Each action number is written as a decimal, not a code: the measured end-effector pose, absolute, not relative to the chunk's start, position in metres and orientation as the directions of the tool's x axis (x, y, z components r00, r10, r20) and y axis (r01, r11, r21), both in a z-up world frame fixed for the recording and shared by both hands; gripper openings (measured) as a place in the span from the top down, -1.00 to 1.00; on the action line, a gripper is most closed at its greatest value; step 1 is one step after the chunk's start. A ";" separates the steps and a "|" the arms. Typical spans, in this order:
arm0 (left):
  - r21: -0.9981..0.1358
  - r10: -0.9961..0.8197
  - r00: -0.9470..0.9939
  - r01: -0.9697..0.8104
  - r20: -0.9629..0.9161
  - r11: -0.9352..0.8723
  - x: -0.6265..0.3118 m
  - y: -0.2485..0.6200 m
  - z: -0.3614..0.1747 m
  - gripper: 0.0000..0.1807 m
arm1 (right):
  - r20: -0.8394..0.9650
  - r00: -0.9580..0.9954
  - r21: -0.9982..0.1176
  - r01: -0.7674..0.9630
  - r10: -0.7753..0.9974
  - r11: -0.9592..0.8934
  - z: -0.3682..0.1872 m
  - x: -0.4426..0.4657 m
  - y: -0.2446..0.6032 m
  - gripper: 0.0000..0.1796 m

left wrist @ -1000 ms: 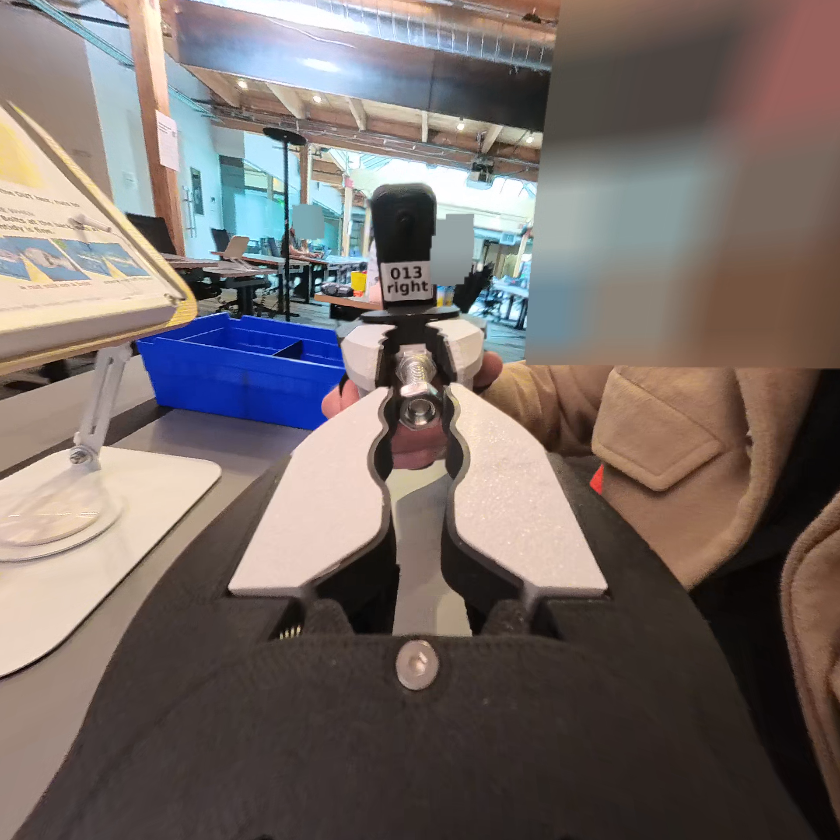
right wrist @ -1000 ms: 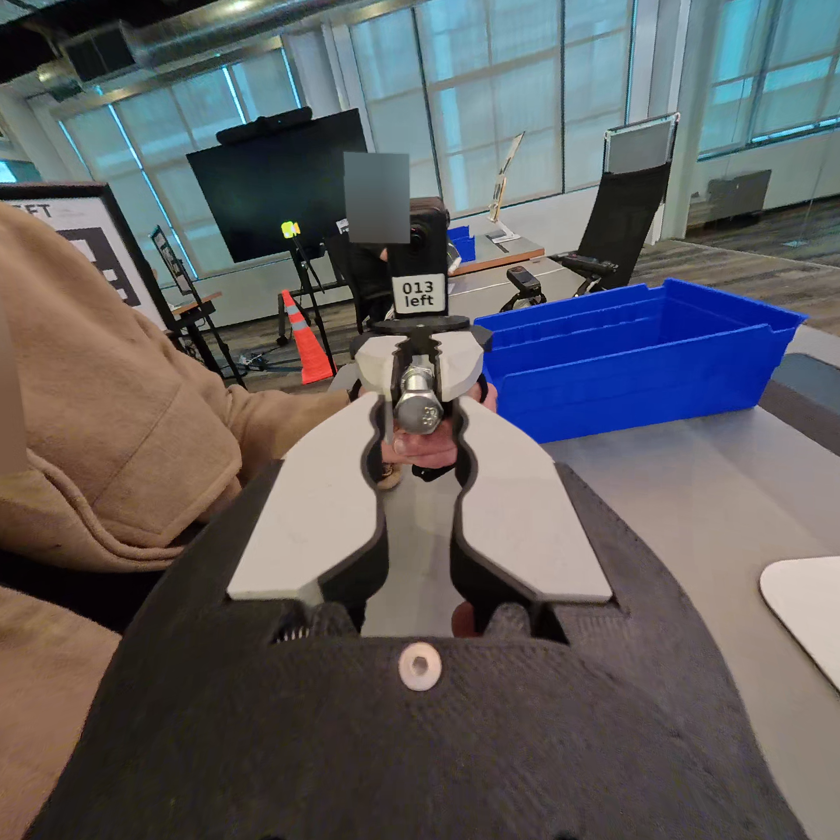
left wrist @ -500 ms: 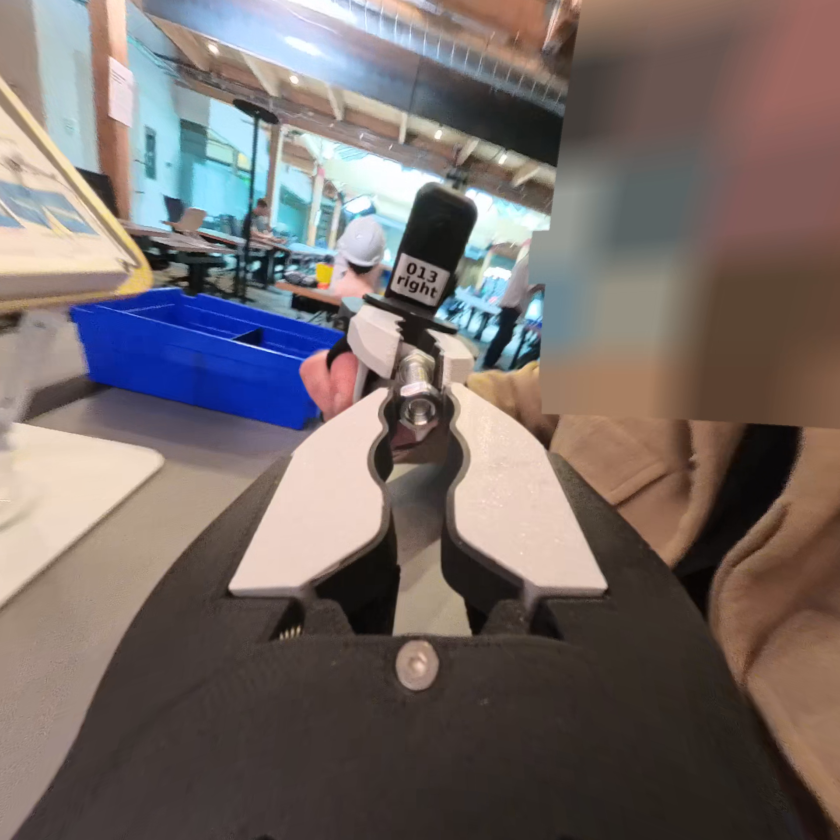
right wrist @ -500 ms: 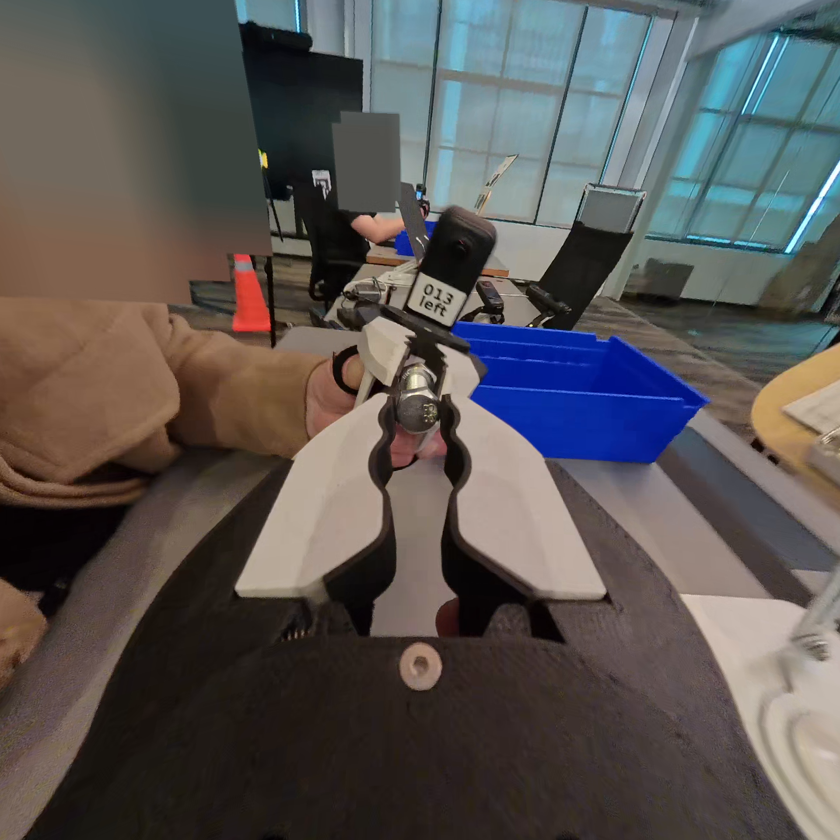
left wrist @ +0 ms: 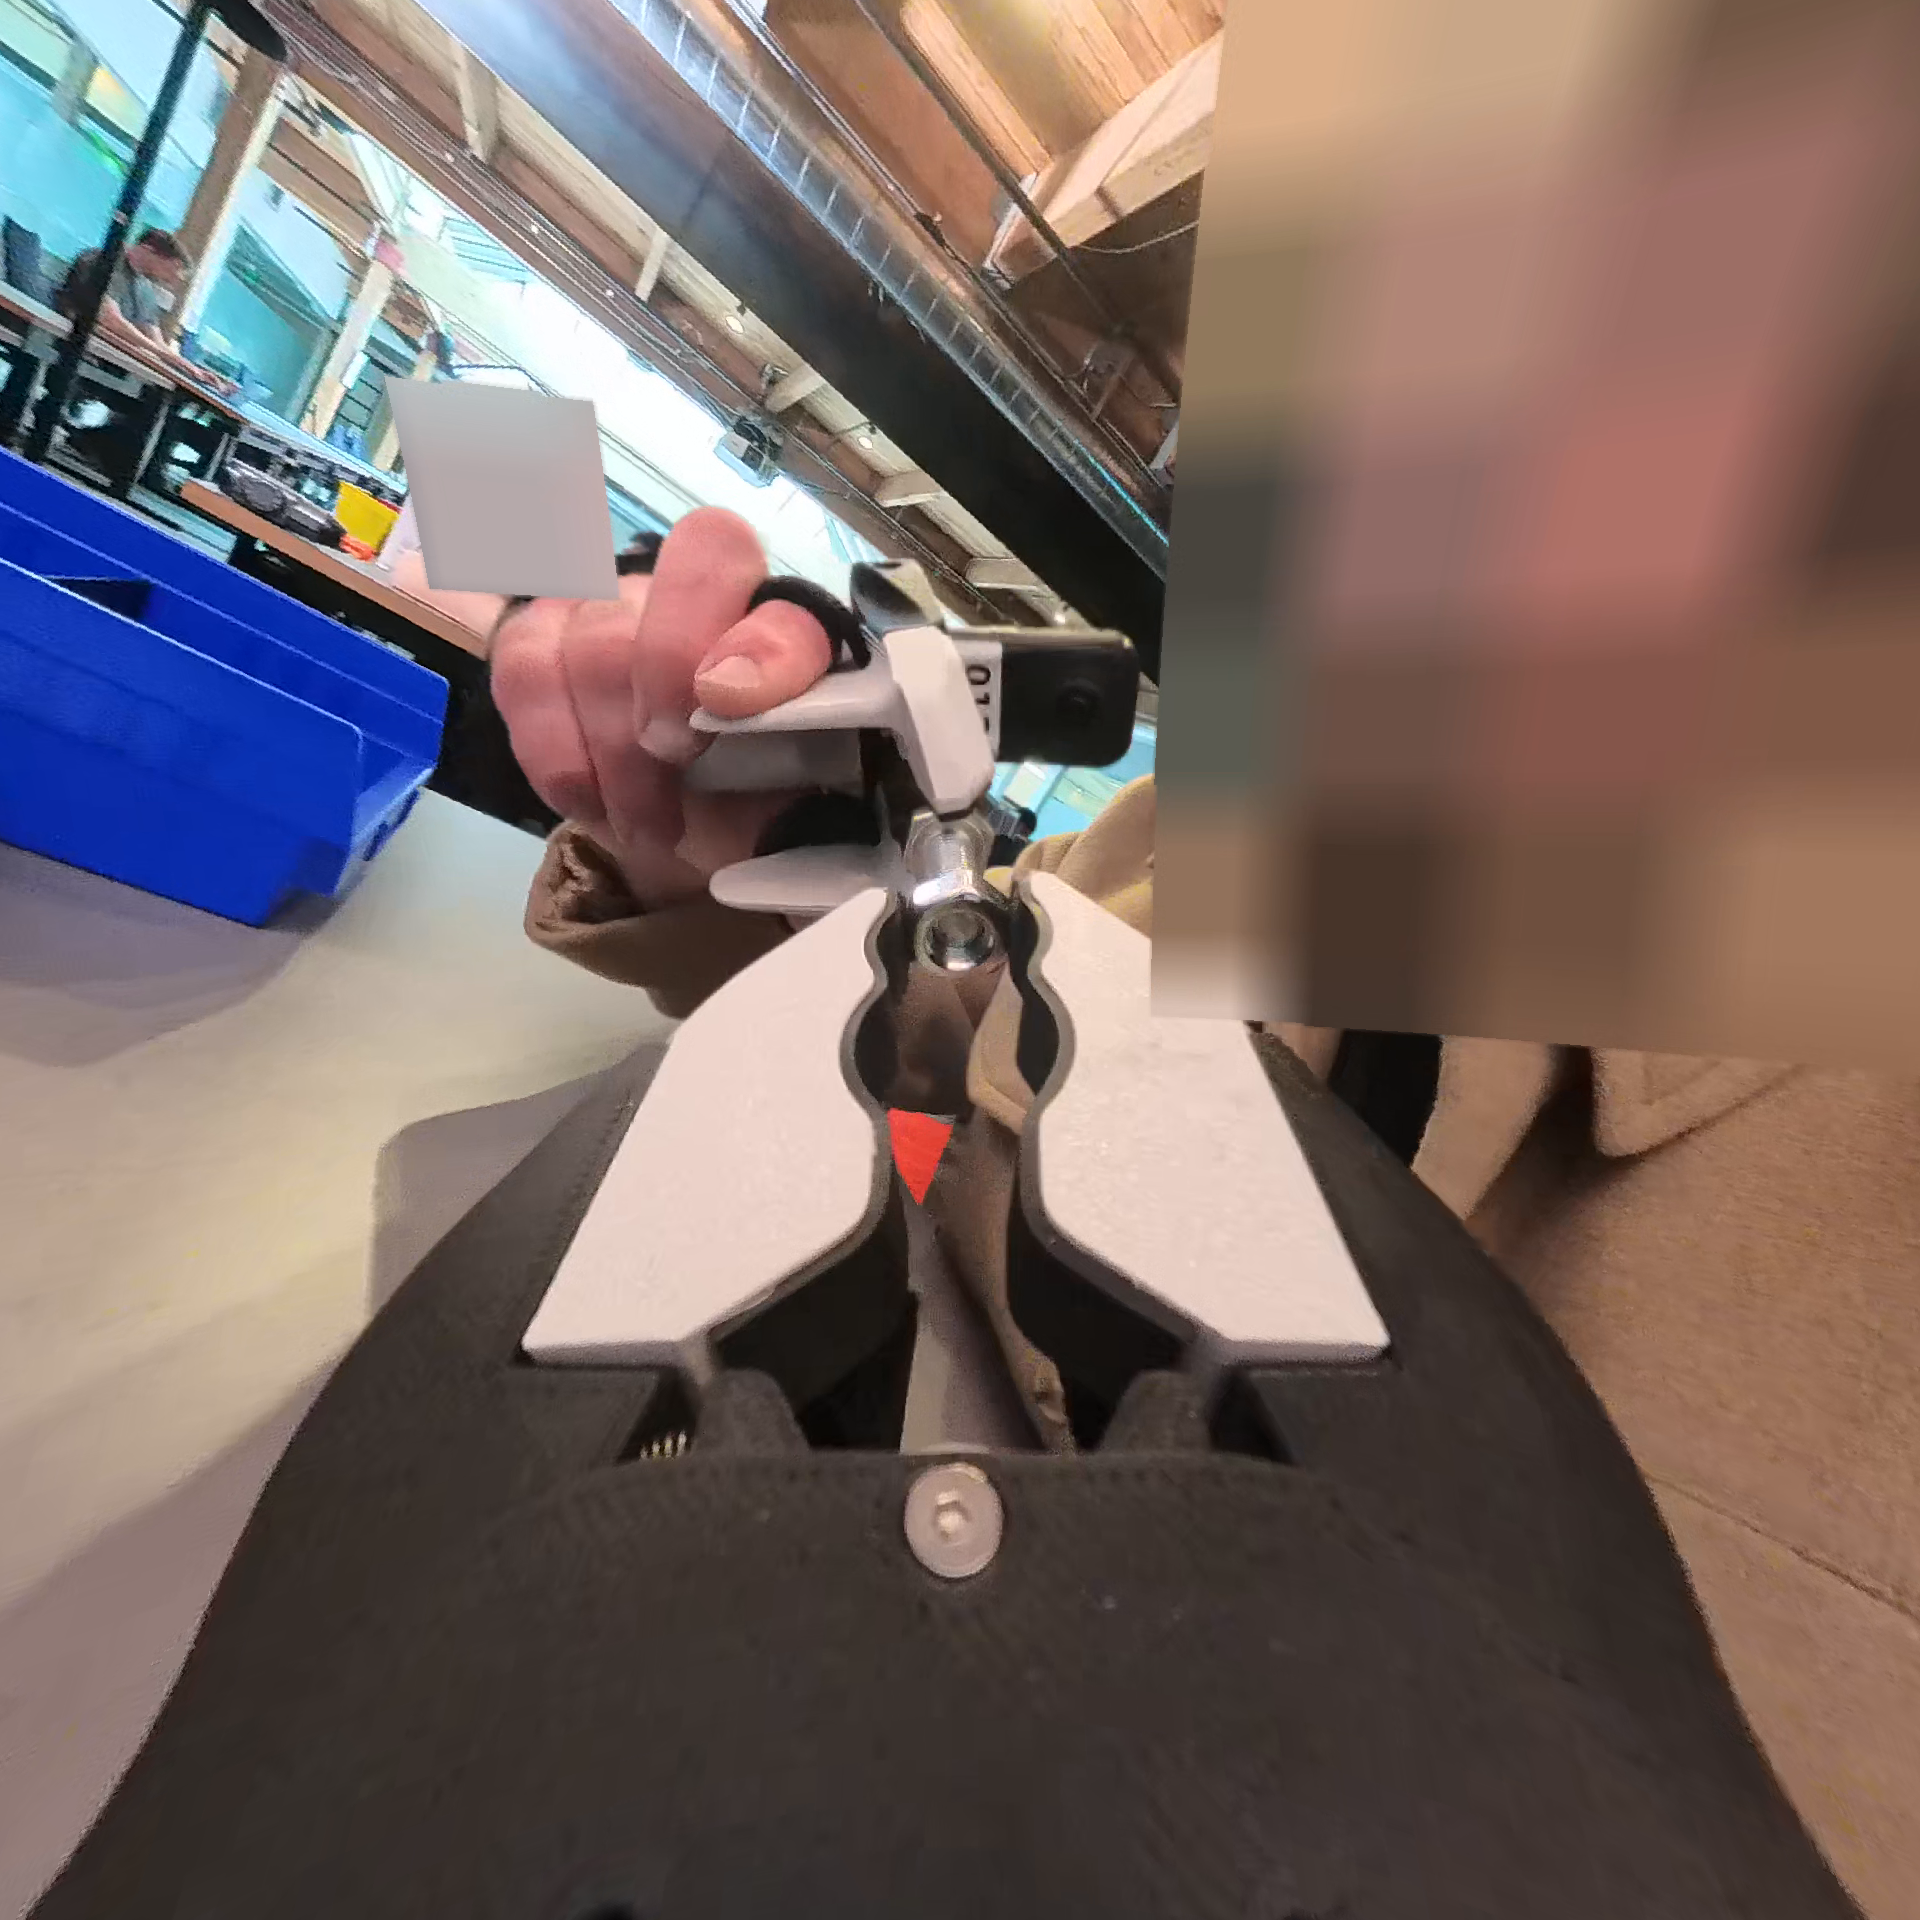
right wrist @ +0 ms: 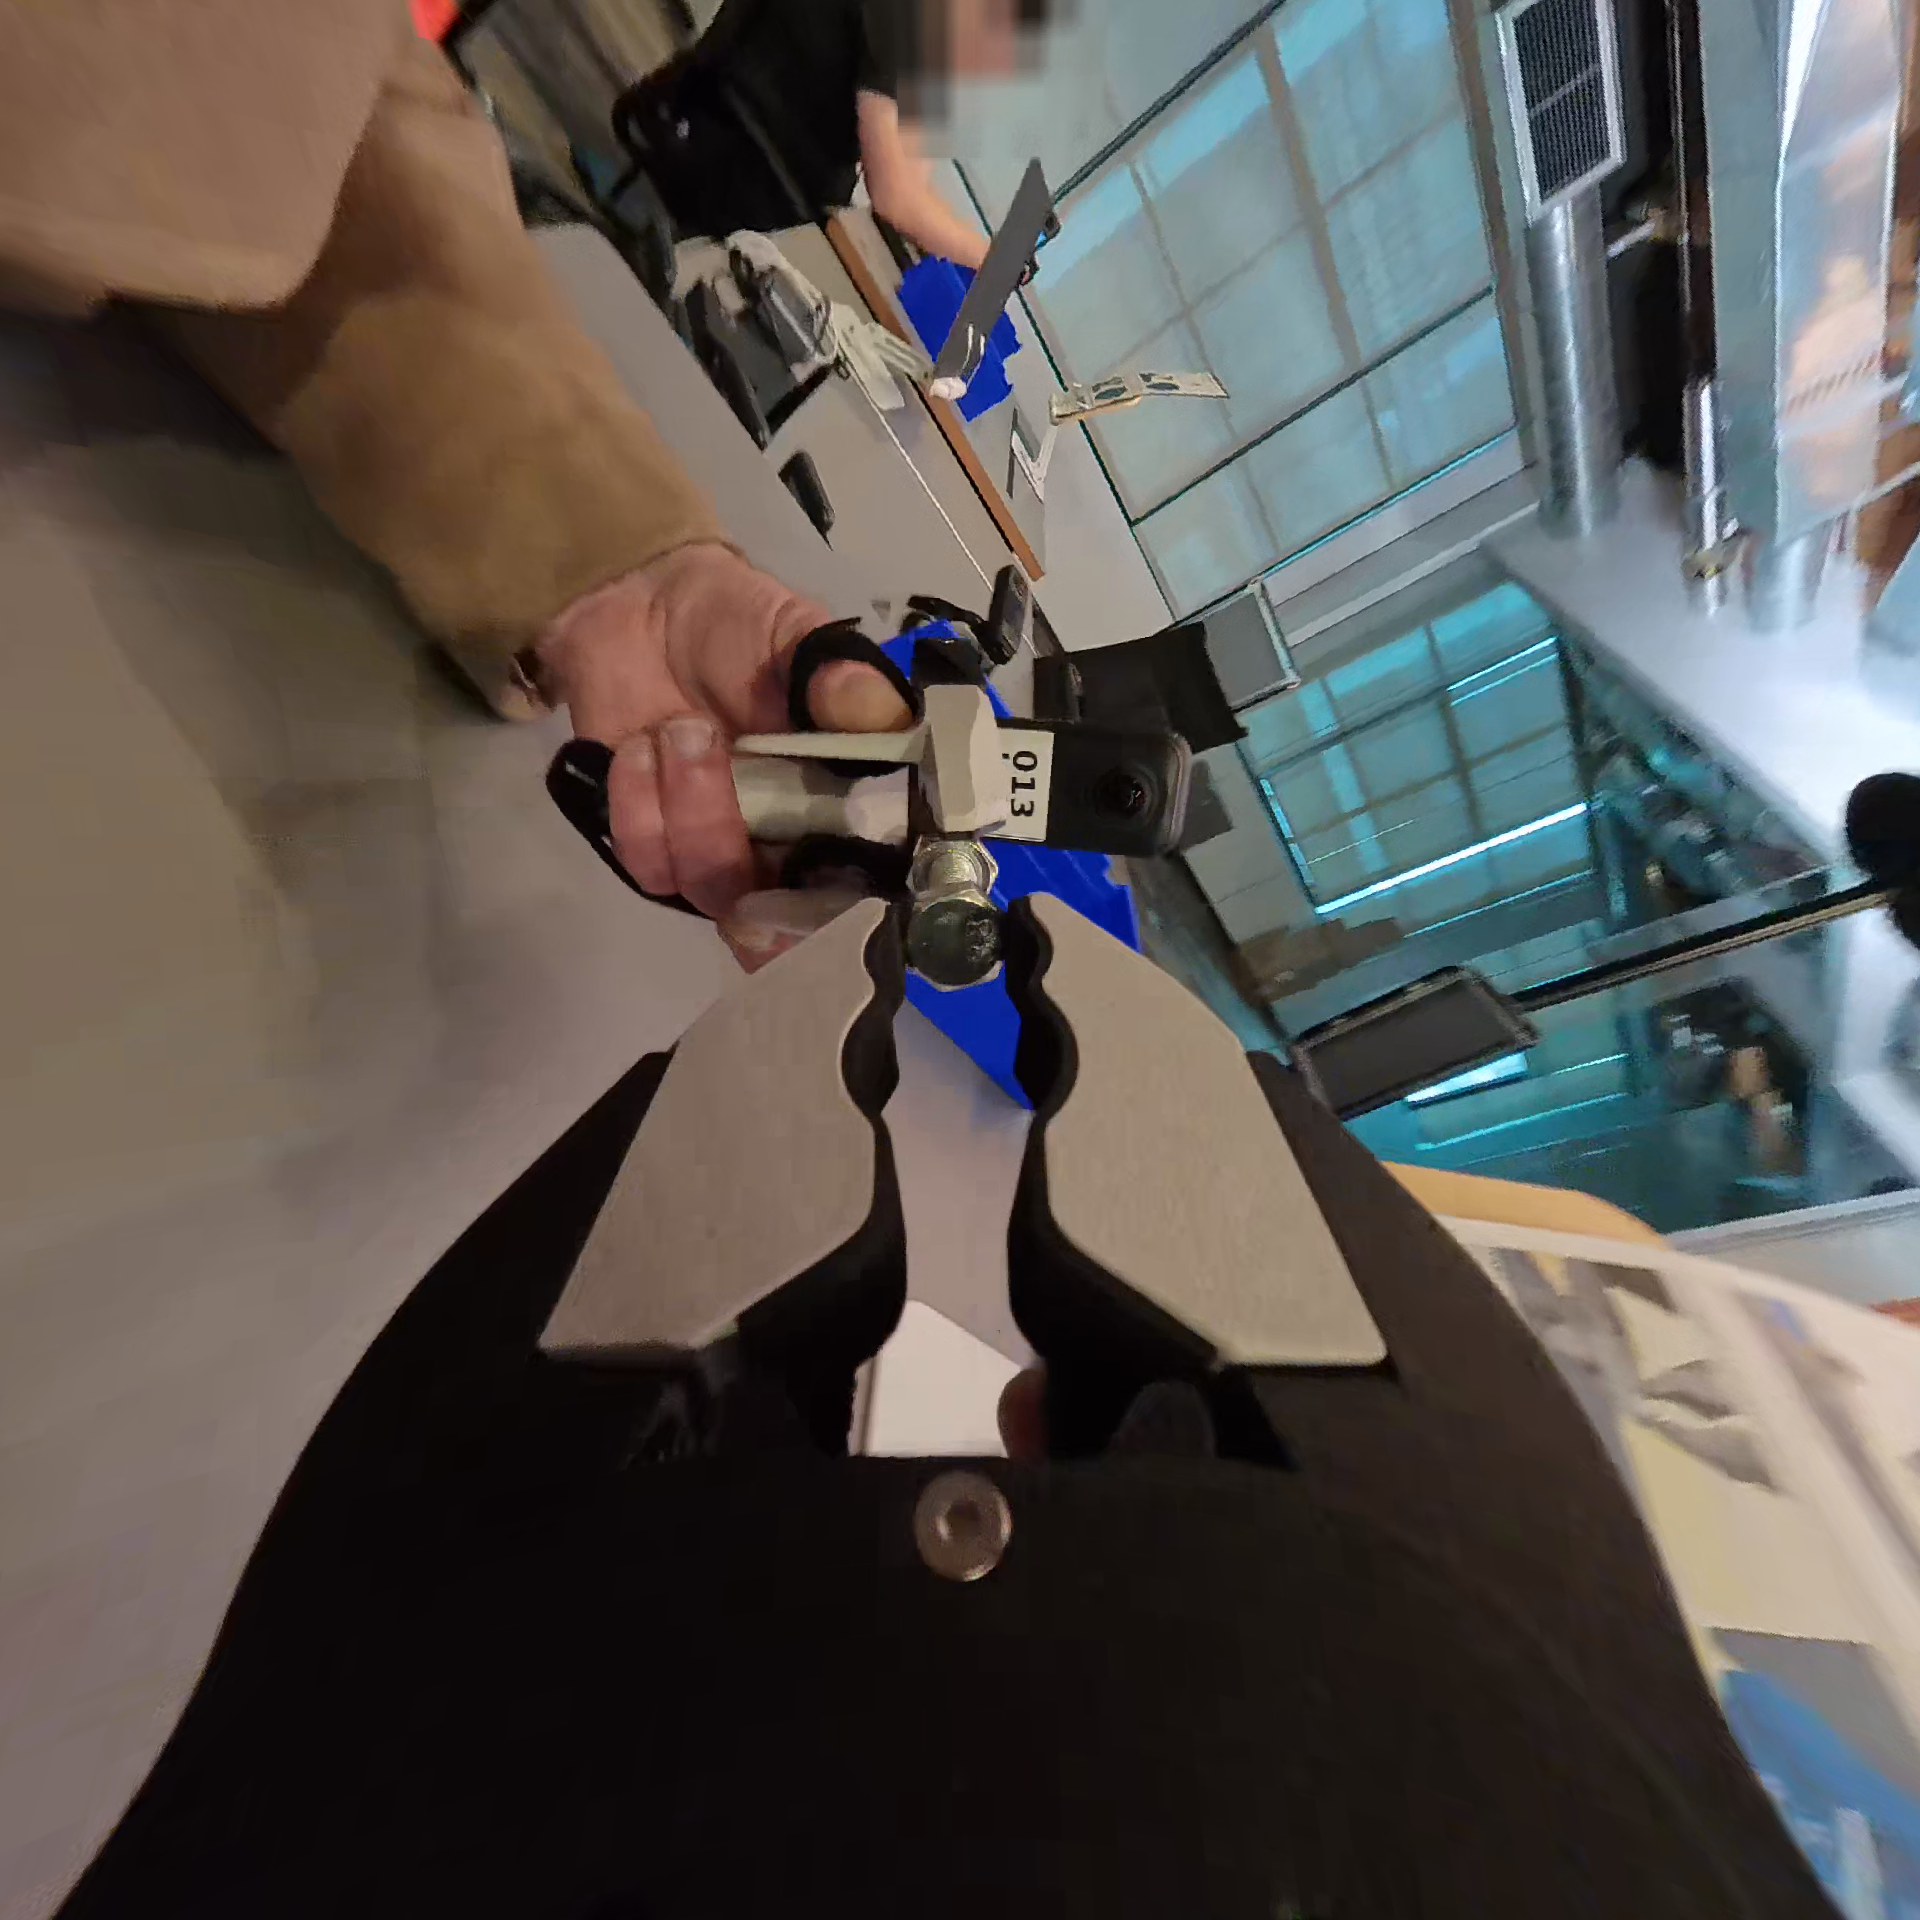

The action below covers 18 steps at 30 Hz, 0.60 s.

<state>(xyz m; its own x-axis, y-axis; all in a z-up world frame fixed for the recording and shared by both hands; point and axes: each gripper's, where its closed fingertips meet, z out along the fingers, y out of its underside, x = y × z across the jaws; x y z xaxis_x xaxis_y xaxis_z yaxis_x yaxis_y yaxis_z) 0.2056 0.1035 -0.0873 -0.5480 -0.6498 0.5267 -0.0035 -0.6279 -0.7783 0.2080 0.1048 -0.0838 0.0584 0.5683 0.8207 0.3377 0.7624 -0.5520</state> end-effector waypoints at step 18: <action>-0.765 -0.643 -0.554 0.016 0.529 -0.643 0.205 0.104 -0.087 0.81 | 0.876 0.046 -0.461 0.374 0.480 0.805 -0.084 0.206 0.103 0.78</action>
